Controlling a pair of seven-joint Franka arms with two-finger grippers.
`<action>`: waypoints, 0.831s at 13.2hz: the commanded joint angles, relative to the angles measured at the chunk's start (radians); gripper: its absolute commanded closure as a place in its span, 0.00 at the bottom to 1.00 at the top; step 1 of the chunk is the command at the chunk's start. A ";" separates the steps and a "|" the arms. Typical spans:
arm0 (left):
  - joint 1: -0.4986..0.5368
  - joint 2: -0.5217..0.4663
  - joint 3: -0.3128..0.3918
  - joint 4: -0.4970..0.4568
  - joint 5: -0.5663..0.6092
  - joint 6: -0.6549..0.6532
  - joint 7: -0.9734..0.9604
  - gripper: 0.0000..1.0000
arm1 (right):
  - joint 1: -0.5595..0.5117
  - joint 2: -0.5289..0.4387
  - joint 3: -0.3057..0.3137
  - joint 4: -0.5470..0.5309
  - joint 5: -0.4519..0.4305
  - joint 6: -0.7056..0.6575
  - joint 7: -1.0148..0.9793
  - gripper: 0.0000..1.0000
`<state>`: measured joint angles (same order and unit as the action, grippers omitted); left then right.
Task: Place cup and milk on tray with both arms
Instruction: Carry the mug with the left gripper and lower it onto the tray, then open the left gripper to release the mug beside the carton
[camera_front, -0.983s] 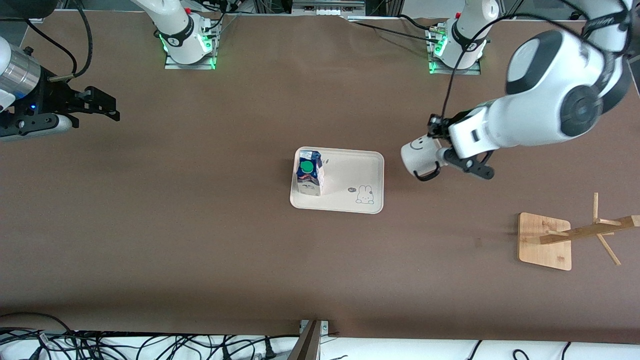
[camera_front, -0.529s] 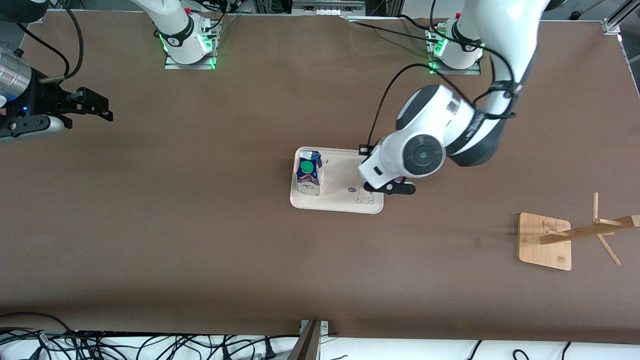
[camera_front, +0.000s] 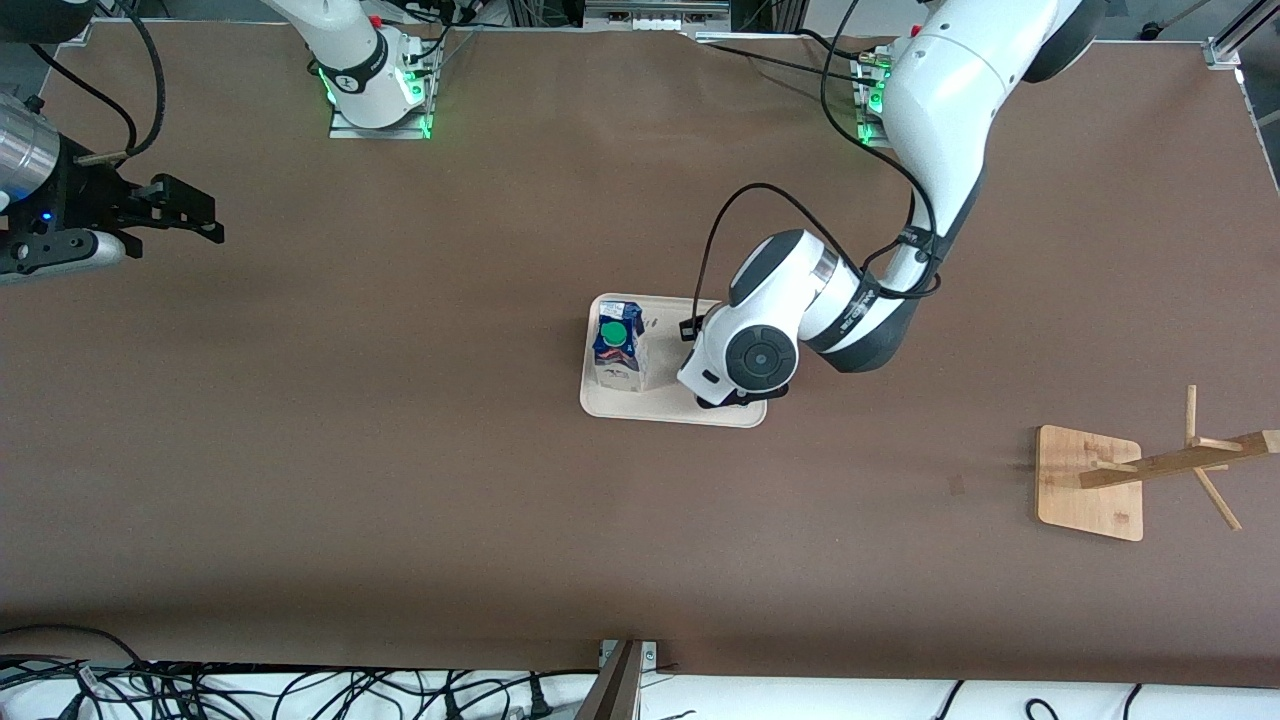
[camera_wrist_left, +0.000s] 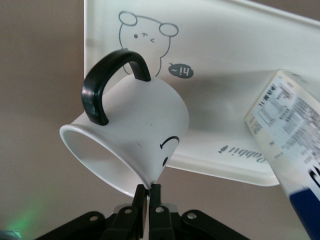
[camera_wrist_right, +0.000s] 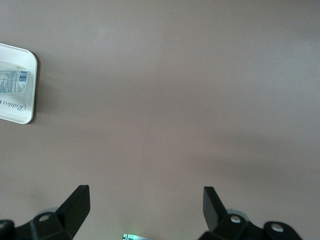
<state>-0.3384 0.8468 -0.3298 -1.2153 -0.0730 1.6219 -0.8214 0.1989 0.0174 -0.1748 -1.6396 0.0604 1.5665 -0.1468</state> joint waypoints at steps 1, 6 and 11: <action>-0.019 0.028 0.020 0.056 0.024 -0.017 -0.056 1.00 | -0.001 0.010 0.004 0.026 -0.031 -0.003 -0.010 0.00; -0.013 0.020 0.020 0.048 0.025 -0.004 -0.041 0.00 | -0.006 0.027 0.005 0.030 -0.021 -0.002 -0.019 0.00; 0.013 -0.066 0.020 0.054 0.033 -0.046 0.005 0.00 | 0.004 0.032 0.012 0.041 -0.027 0.000 -0.004 0.00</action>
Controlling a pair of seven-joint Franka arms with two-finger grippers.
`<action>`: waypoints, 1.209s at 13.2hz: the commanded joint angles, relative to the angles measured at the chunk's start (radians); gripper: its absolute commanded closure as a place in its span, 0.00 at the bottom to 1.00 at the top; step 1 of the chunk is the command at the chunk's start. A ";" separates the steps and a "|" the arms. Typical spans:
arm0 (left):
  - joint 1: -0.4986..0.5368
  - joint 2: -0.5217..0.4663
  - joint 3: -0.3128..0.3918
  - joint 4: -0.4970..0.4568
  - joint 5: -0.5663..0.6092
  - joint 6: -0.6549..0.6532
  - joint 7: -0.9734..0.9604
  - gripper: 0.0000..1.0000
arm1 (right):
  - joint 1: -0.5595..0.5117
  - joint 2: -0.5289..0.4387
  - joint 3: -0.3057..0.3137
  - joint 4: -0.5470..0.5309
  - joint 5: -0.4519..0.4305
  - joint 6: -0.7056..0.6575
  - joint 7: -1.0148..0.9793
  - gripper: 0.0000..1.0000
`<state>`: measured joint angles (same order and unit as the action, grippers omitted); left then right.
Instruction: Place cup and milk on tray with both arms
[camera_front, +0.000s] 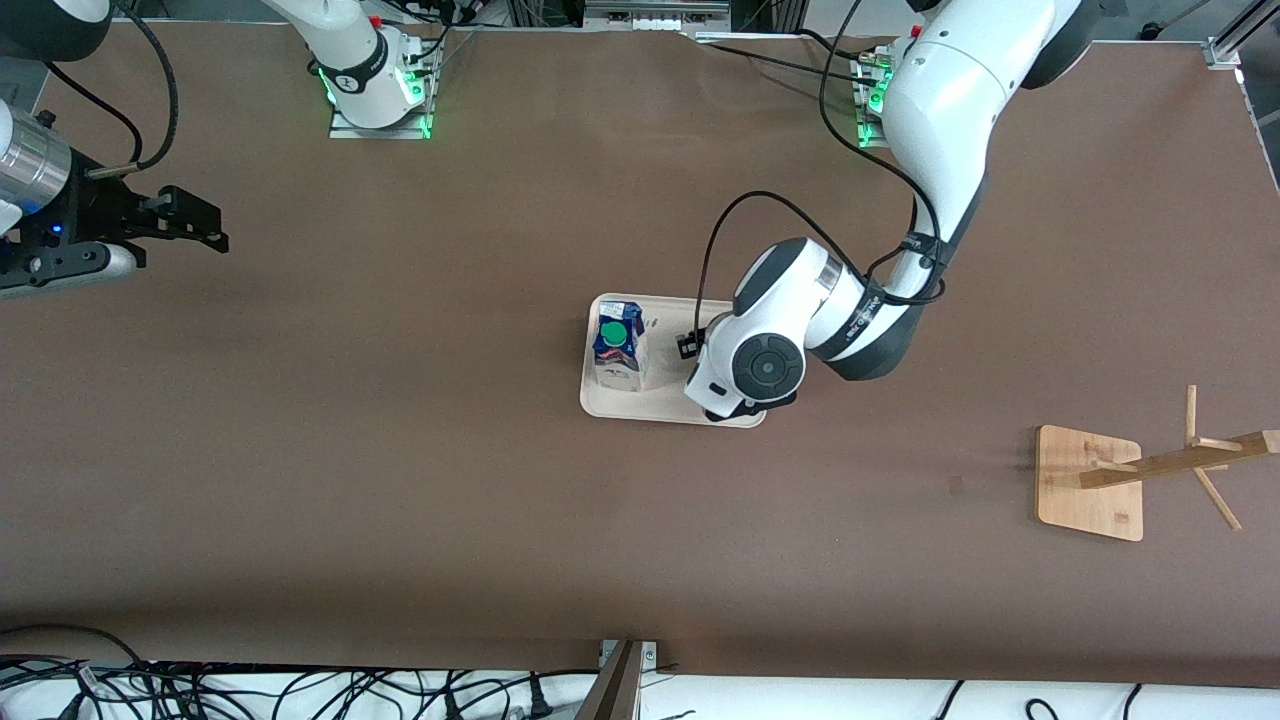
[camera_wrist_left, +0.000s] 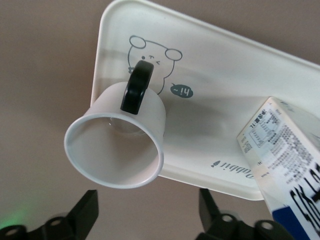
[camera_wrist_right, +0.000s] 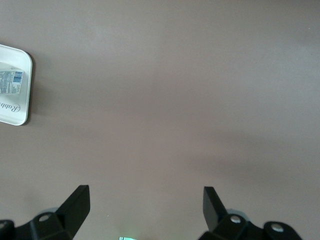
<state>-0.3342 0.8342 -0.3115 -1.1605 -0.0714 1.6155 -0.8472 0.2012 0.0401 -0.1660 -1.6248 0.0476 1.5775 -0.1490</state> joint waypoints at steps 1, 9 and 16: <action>0.017 -0.088 0.003 -0.002 0.044 -0.045 0.093 0.00 | 0.000 0.009 0.002 0.026 -0.014 -0.011 -0.001 0.00; 0.227 -0.449 -0.005 -0.057 0.128 -0.287 0.300 0.00 | -0.003 0.009 0.000 0.026 -0.008 -0.007 0.000 0.00; 0.369 -0.875 0.133 -0.490 0.133 -0.033 0.758 0.00 | 0.000 0.010 0.002 0.026 -0.008 0.029 0.000 0.00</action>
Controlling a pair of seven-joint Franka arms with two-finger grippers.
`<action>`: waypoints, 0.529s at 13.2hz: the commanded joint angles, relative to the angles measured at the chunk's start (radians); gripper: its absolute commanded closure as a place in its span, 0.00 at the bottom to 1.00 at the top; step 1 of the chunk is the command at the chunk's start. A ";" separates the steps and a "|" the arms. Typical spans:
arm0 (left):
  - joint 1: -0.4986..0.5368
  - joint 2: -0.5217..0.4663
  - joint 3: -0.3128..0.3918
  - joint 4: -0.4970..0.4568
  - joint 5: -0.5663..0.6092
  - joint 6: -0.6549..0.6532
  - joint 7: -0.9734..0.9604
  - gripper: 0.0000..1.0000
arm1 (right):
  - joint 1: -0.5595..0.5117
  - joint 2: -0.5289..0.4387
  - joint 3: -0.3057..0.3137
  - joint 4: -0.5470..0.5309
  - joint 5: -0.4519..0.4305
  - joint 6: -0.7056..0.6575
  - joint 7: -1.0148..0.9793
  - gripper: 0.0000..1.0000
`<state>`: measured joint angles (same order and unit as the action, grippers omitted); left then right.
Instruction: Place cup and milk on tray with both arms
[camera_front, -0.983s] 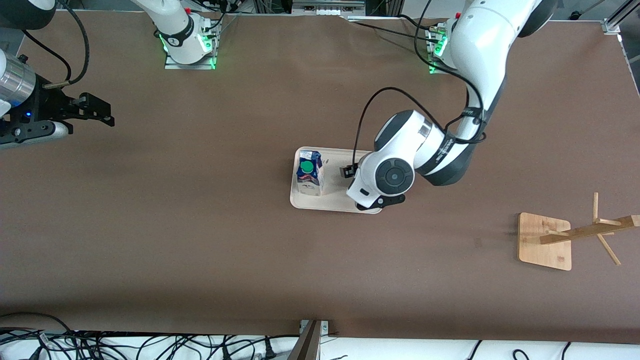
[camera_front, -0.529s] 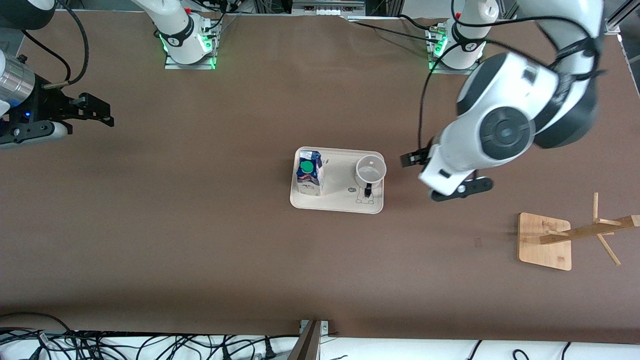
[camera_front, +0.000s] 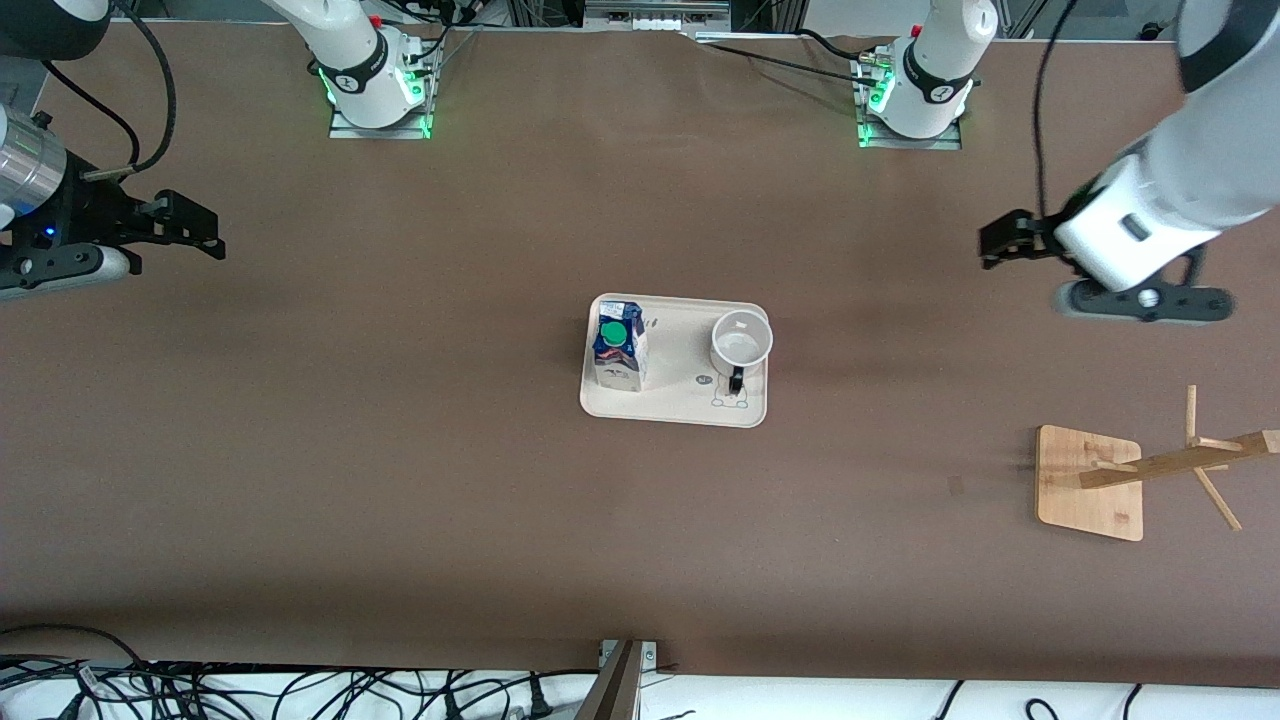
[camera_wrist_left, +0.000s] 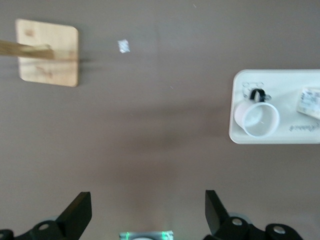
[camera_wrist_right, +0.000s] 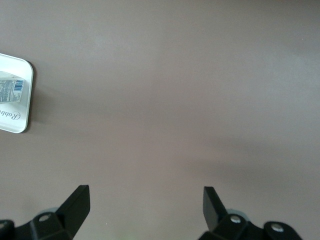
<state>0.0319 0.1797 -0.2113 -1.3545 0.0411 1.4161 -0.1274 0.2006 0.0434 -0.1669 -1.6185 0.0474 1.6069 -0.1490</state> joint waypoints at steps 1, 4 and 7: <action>0.005 -0.258 0.059 -0.345 0.020 0.206 0.040 0.00 | 0.000 0.007 0.001 0.020 -0.008 -0.001 0.000 0.00; 0.019 -0.231 0.066 -0.293 0.003 0.210 0.051 0.00 | 0.000 0.007 0.001 0.020 -0.008 -0.002 0.000 0.00; 0.017 -0.207 0.053 -0.256 0.019 0.167 0.055 0.00 | 0.000 0.007 0.001 0.020 -0.008 -0.001 0.000 0.00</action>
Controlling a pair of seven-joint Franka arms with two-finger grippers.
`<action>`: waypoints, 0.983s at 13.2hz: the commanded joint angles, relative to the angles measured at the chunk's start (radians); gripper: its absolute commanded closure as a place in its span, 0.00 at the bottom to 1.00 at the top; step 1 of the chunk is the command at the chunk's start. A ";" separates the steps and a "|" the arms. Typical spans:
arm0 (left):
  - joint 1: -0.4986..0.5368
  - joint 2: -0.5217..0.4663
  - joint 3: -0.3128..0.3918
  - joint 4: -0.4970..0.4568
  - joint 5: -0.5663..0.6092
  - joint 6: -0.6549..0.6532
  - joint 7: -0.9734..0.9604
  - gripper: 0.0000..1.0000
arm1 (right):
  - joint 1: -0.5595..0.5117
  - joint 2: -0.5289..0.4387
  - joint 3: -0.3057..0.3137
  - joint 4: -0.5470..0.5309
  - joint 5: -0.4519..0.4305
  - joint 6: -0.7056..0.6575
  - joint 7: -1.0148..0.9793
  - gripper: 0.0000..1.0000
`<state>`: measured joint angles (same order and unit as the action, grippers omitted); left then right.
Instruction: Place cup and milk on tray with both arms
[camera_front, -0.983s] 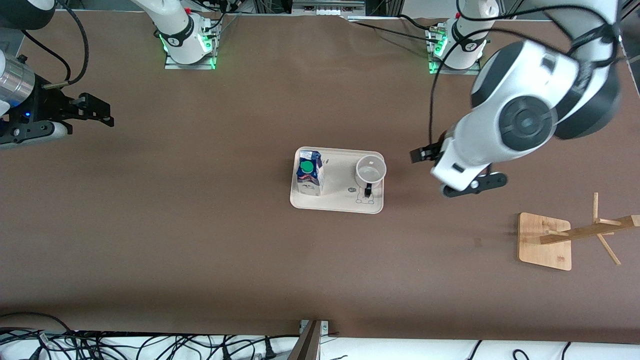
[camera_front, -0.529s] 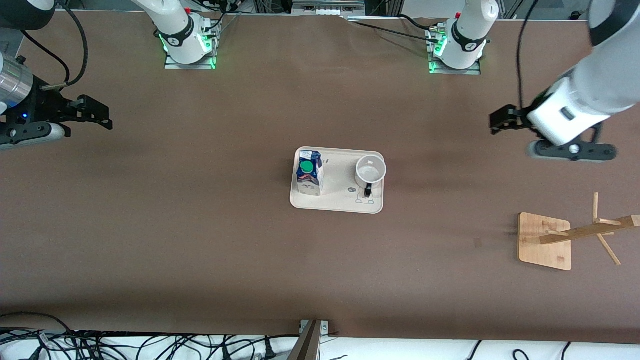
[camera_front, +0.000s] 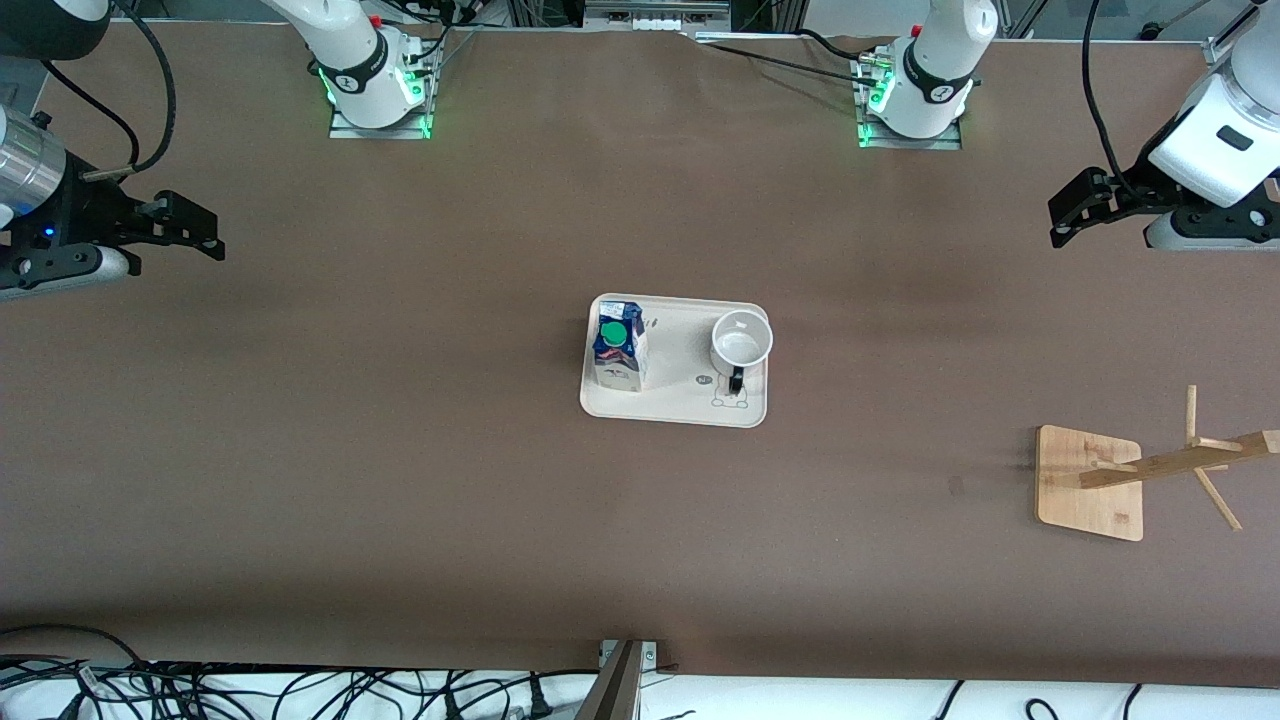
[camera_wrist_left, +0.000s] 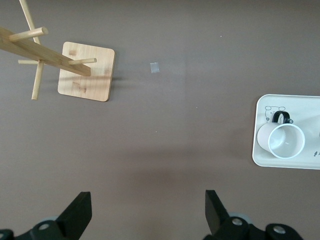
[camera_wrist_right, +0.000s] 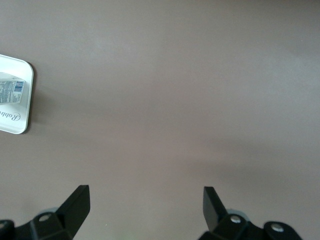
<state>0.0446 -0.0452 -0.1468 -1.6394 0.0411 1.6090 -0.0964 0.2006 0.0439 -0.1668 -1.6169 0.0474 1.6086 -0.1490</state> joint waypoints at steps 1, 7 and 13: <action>0.005 0.021 -0.010 0.036 0.019 -0.029 0.037 0.00 | 0.000 0.007 0.003 0.018 -0.008 -0.002 0.000 0.00; 0.003 0.024 -0.010 0.049 0.016 -0.047 0.078 0.00 | 0.000 0.007 0.003 0.018 -0.008 -0.002 0.000 0.00; 0.006 0.022 -0.005 0.049 0.016 -0.072 0.080 0.00 | 0.000 0.007 0.003 0.018 -0.006 -0.002 0.000 0.00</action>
<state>0.0450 -0.0349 -0.1489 -1.6242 0.0411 1.5670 -0.0345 0.2007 0.0439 -0.1667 -1.6169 0.0474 1.6088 -0.1490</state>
